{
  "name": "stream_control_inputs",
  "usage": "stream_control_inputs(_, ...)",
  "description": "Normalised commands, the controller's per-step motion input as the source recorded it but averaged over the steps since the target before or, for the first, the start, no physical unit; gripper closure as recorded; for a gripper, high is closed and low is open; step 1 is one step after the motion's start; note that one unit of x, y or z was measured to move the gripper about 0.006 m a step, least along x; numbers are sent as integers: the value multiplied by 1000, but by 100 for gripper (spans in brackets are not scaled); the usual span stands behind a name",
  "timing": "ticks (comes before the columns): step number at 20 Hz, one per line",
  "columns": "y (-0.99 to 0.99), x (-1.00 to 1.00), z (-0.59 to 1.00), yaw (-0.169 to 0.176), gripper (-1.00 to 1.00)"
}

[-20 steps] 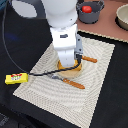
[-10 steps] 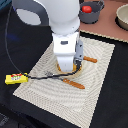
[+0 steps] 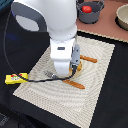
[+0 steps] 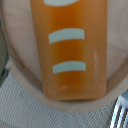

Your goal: Interact with the objects in diverse but meaningful ways.

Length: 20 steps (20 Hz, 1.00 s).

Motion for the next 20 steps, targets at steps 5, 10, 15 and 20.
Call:
stream_control_inputs(5, 33, 156, -200, 0, -100)
stream_control_inputs(10, 20, 156, -214, 0, -100)
stream_control_inputs(15, 22, 174, -201, 0, -100)
stream_control_inputs(20, 17, 173, -199, -1, -100)
